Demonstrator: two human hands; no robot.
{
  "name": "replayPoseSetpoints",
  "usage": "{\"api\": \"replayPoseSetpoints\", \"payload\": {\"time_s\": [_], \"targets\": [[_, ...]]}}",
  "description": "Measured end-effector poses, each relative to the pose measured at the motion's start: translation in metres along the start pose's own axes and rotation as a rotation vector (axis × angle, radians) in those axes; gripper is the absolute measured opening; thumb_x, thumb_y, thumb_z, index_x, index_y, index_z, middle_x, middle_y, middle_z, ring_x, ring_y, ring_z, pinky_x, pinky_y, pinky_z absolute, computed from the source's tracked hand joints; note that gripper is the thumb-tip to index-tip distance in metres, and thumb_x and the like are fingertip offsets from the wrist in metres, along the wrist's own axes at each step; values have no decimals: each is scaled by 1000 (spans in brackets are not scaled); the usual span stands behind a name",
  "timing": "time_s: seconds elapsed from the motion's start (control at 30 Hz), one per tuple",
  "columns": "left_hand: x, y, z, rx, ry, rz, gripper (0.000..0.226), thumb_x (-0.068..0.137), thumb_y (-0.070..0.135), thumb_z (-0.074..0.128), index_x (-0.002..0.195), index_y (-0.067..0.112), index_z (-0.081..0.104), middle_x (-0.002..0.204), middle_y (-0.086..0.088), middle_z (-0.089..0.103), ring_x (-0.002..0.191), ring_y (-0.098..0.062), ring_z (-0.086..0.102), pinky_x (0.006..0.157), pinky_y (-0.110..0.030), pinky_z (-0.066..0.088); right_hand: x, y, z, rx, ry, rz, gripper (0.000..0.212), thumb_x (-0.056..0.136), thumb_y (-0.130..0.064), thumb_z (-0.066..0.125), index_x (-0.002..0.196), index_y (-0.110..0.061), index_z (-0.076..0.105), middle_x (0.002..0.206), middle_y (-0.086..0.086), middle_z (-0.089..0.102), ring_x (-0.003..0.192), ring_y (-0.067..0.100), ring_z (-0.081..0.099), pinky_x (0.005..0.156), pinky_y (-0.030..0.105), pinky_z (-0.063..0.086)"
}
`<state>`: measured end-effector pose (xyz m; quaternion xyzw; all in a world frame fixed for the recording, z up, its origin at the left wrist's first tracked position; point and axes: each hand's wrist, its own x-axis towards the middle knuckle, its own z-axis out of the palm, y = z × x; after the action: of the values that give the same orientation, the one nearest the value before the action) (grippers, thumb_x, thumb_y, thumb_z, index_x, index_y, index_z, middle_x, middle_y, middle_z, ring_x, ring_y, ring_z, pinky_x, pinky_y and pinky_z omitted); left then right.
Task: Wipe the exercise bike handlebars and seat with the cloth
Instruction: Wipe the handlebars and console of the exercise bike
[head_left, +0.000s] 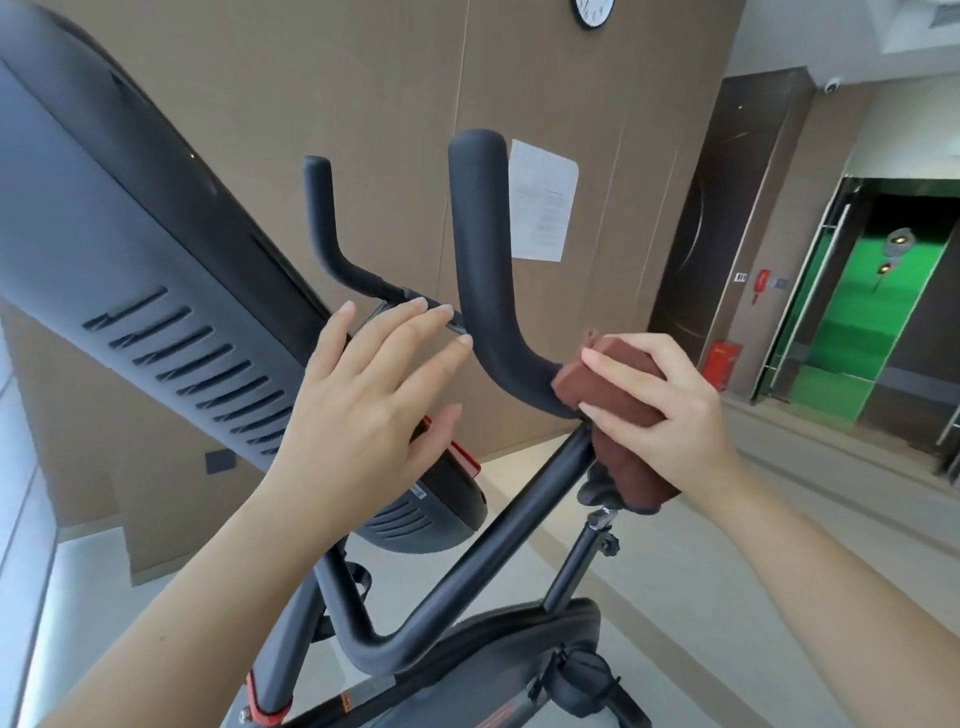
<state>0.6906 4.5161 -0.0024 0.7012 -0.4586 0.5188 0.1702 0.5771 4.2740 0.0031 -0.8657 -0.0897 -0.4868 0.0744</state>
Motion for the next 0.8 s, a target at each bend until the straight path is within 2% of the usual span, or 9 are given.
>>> {"api": "replayPoseSetpoints", "payload": {"time_s": [0.07,0.17,0.3,0.43,0.5,0.63,0.7,0.8], "targets": [[9,10,4,-11,-8,0,39,84,26,55,119,8,59,129,-13,54,124,-30,46,102,-50,27,17,-4,10,164,46,66,45,79,-25,68,122,-31,56,116,-1,52,110,2,48,95,10,34],[19,24,11,-17,-22,-5,44,84,29,56,122,7,56,135,-13,49,130,-27,38,103,-48,25,30,-2,19,270,-132,101,45,80,-33,66,123,-43,53,113,-8,52,106,2,50,89,6,35],[25,45,25,-10,-43,-12,47,85,33,55,123,5,55,135,-12,49,132,-23,31,106,-46,22,21,25,10,275,-266,70,46,81,-35,66,119,-54,50,108,-17,51,103,4,52,87,10,38],[34,68,40,0,-96,-16,47,85,36,55,121,5,56,133,-12,51,133,-24,30,105,-47,21,3,58,-8,230,-325,80,42,80,-30,68,114,-51,56,108,-16,53,101,5,53,89,20,40],[38,81,47,-4,-106,-28,46,87,38,51,119,6,57,132,-12,52,133,-24,29,106,-46,19,-2,71,-16,215,-365,61,39,80,-29,68,113,-49,58,110,-15,53,102,5,52,90,19,39],[45,104,60,20,-102,-42,40,87,37,54,113,7,60,129,-11,55,133,-23,29,106,-47,19,-8,97,-30,368,-274,169,43,77,-22,71,109,-49,60,107,-14,57,101,-3,52,88,4,32],[50,116,66,30,-110,-54,39,87,36,52,111,6,61,127,-11,56,133,-23,30,105,-47,21,-13,114,-36,393,-219,219,43,77,-22,71,110,-46,60,108,-16,57,101,-5,52,89,2,31],[61,137,74,39,-147,-97,37,87,34,53,109,6,62,125,-12,57,130,-27,36,102,-51,26,-21,135,-42,381,-253,244,43,76,-24,71,110,-48,59,106,-18,55,100,-4,51,88,0,29]]}}
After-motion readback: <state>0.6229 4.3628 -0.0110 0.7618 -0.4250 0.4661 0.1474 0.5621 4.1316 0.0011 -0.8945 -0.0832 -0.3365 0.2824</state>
